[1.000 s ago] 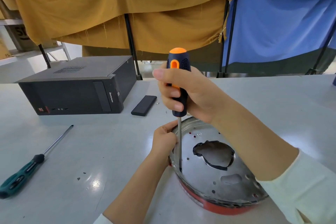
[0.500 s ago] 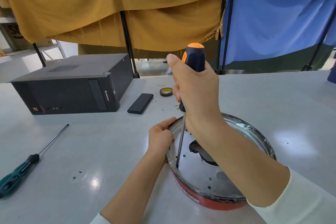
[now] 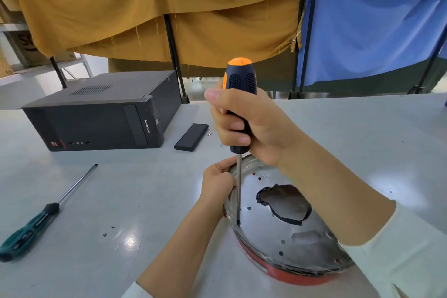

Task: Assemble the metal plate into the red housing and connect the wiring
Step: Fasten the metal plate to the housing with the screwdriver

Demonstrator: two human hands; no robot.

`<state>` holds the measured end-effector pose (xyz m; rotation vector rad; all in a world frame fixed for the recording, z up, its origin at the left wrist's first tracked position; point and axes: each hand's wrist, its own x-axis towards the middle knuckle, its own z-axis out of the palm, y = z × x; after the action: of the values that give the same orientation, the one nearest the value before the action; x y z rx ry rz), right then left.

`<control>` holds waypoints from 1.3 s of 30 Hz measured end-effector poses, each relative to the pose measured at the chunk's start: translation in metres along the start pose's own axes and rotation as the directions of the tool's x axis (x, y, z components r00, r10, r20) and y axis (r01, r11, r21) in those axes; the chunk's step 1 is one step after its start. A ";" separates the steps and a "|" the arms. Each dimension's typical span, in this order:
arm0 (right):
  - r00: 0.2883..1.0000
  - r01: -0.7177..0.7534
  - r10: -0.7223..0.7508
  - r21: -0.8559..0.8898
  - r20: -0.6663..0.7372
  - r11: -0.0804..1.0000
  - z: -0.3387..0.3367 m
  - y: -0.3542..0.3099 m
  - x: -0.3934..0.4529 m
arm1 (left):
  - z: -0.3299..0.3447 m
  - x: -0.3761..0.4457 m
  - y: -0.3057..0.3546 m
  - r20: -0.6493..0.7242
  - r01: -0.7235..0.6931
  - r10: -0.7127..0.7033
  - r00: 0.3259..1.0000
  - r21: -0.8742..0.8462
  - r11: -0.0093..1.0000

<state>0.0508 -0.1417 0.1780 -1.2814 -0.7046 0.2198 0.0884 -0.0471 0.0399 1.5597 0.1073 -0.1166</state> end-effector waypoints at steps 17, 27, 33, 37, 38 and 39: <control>0.996 -0.028 -0.047 -0.775 -0.074 0.632 -0.010 -0.020 -0.010 | -0.001 0.000 0.003 0.008 0.044 -0.044 0.999 0.052 0.998; 0.977 -0.068 -0.107 -0.743 -0.185 0.666 -0.012 -0.018 -0.008 | -0.007 -0.004 0.009 0.023 0.017 -0.019 1.000 0.080 0.997; 0.982 -0.029 -0.099 -0.653 -0.158 0.756 -0.023 -0.056 0.006 | -0.007 -0.004 0.009 0.013 0.001 -0.002 1.000 0.072 0.997; 0.931 0.052 -0.266 -0.627 -0.252 0.777 -0.038 -0.050 -0.008 | -0.012 -0.001 0.007 -0.004 0.021 -0.021 1.000 0.065 0.998; 0.887 0.078 -0.333 -0.607 -0.321 0.791 -0.043 -0.043 -0.014 | -0.014 0.000 0.007 -0.015 0.030 -0.029 0.999 0.050 0.998; 0.839 0.093 -0.375 -0.576 -0.393 0.812 -0.049 -0.036 -0.020 | -0.015 0.002 0.007 -0.022 0.033 -0.032 0.999 0.038 0.999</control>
<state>0.0564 -0.2018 0.1989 -1.6764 -0.4850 -0.5532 0.0917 -0.0321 0.0462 1.5985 0.1484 -0.1280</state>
